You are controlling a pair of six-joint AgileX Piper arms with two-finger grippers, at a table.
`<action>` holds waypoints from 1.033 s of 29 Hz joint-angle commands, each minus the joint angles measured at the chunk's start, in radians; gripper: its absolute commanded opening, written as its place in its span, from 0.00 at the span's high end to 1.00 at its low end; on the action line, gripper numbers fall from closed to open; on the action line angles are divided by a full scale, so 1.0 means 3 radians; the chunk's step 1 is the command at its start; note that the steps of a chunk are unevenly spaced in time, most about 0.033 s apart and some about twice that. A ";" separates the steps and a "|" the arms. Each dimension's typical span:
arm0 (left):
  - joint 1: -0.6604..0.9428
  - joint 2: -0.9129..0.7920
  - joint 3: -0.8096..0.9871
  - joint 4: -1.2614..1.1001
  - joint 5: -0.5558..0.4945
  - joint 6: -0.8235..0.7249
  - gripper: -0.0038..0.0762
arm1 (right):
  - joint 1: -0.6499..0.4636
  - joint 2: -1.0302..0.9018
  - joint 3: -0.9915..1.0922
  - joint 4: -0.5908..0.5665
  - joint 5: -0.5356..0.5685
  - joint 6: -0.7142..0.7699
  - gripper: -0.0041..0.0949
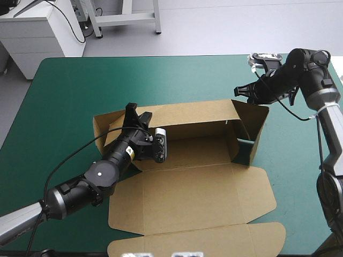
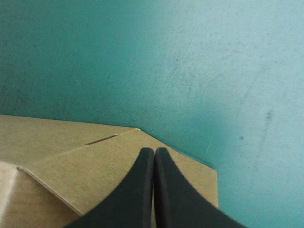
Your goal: Fold the box
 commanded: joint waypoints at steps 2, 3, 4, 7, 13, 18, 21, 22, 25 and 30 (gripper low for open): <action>0.0002 -0.0101 -0.0079 0.0069 0.0255 -0.0041 0.96 | 0.0000 -0.0326 0.0115 0.0099 0.0034 -0.0069 0.98; 0.0002 -0.0101 -0.0079 0.0069 0.0263 -0.0041 0.96 | 0.0000 -0.0389 0.0184 0.0099 0.0034 -0.0105 0.98; 0.0002 -0.0095 -0.0079 0.0069 0.0263 -0.0041 0.96 | 0.0000 -0.0425 0.0210 0.0093 0.0034 -0.0121 0.98; 0.0002 -0.0043 -0.0079 0.0069 0.0269 -0.0002 0.96 | 0.0000 -0.0538 0.0246 0.0093 0.0034 -0.0179 0.98; 0.0002 0.0100 -0.0079 0.0069 0.0263 -0.0002 0.96 | 0.0000 -0.0608 0.0448 0.0320 0.0034 -0.0318 0.98; 0.0002 0.0128 -0.0079 0.0075 0.0258 -0.0002 0.96 | 0.0000 -0.0662 0.0665 0.0488 -0.0007 -0.0493 0.98; 0.0002 0.0128 -0.0079 0.0075 0.0249 -0.0002 0.96 | 0.0000 -0.0773 0.0867 0.0640 -0.0169 -0.0693 0.98; 0.0002 0.0128 -0.0079 0.0075 0.0223 -0.0002 0.96 | 0.0000 -0.0824 0.0962 0.0684 -0.0246 -0.0768 0.98; 0.0002 0.0128 -0.0079 0.0081 0.0178 -0.0002 0.96 | 0.0000 -0.1036 0.1304 0.0814 -0.0547 -0.1126 0.98; 0.0002 0.0128 -0.0079 0.0088 0.0149 -0.0002 0.96 | 0.0000 -0.1413 0.2010 0.1106 -0.1272 -0.1795 0.98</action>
